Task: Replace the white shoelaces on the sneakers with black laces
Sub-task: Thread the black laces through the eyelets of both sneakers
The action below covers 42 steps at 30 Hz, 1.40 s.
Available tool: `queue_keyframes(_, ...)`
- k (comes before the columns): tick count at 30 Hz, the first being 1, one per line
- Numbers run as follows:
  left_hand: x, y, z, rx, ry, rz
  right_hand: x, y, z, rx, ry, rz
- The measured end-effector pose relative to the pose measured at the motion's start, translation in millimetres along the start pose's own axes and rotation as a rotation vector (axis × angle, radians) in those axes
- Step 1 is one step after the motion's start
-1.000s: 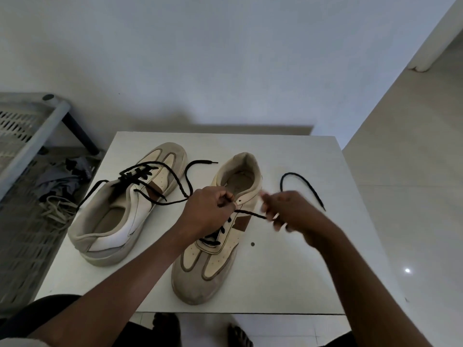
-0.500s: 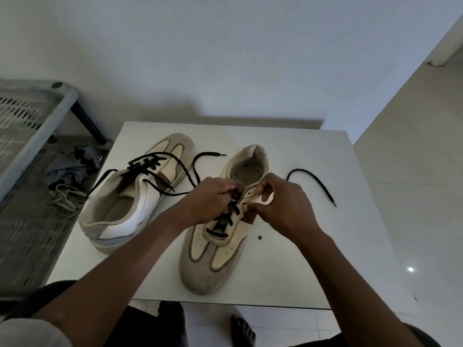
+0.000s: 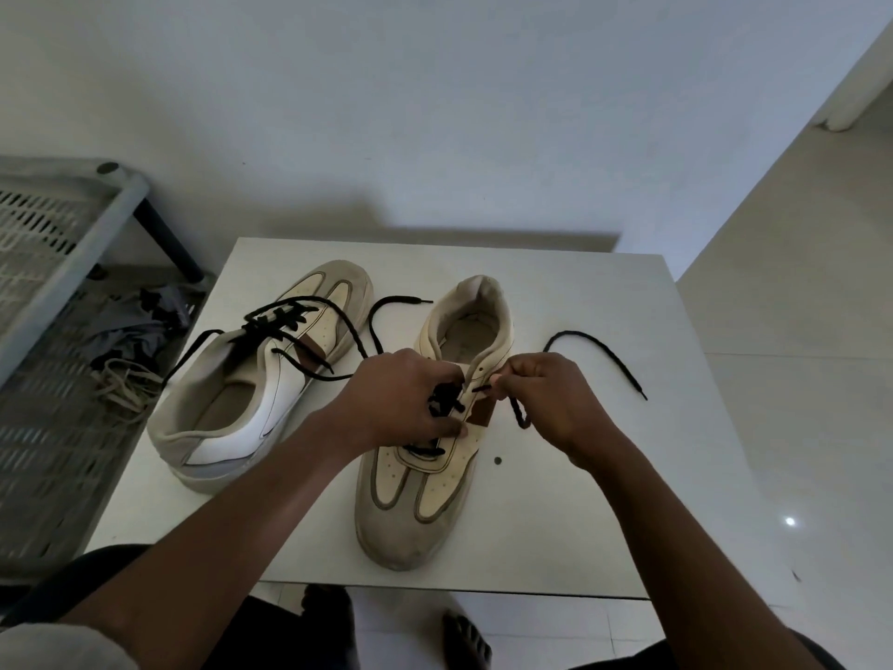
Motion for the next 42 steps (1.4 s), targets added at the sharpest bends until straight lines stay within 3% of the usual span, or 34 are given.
queue_keyframes(3, 0, 1, 2, 0.0, -0.024, 0.002, -1, 0, -3, 0.051, 0.056, -0.002)
queue_keyframes(8, 4, -3, -1, -0.101, -0.079, 0.124, -3, 1, -11, 0.122, -0.1, -0.048)
queue_keyframes(11, 8, -3, -11, -0.211, 0.028, 0.254, -7, -1, -21, 0.191, -0.031, -0.03)
queue_keyframes(14, 17, 0, -13, -0.368, 0.111, 0.211, -10, -2, -33, 0.144, 0.116, -0.094)
queue_keyframes(20, 28, 5, -13, -0.451, -0.291, 0.069, -1, -5, -59, -0.097, 0.839, -0.429)
queue_keyframes(22, 18, 2, -15, -0.388, -0.524, 0.074, 5, -8, -58, -0.009, 1.001, -0.548)
queue_keyframes(24, 1, -2, -19, -0.272, -0.712, 0.152, 15, -9, -48, 0.192, 1.047, -0.643)
queue_keyframes(26, -12, -6, -22, -0.173, -0.829, 0.238, 25, -7, -31, 0.369, 1.008, -0.65)
queue_keyframes(28, -15, -9, -27, -0.187, -0.887, 0.266, 30, -5, -17, 0.421, 0.951, -0.605)
queue_keyframes(31, -6, -8, -34, -0.373, -0.965, 0.157, 26, -1, -20, 0.35, 1.004, -0.591)
queue_keyframes(34, 10, -5, -32, -0.537, -1.046, -0.039, 20, -1, -39, 0.17, 1.105, -0.594)
queue_keyframes(38, 13, -2, -26, -0.503, -1.074, -0.113, 17, -2, -50, -0.046, 1.095, -0.531)
queue_keyframes(42, 5, -1, -23, -0.403, -0.946, -0.069, 23, 0, -33, -0.007, 0.979, -0.484)
Point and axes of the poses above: each hand's wrist, its own y-axis towards the middle knuckle, its own z-axis out of the palm, x = y × z, the point moved 2 cm from there along y, towards the middle knuckle, and after that the axes turned 12 degrees about x, right-handed, at the moved point
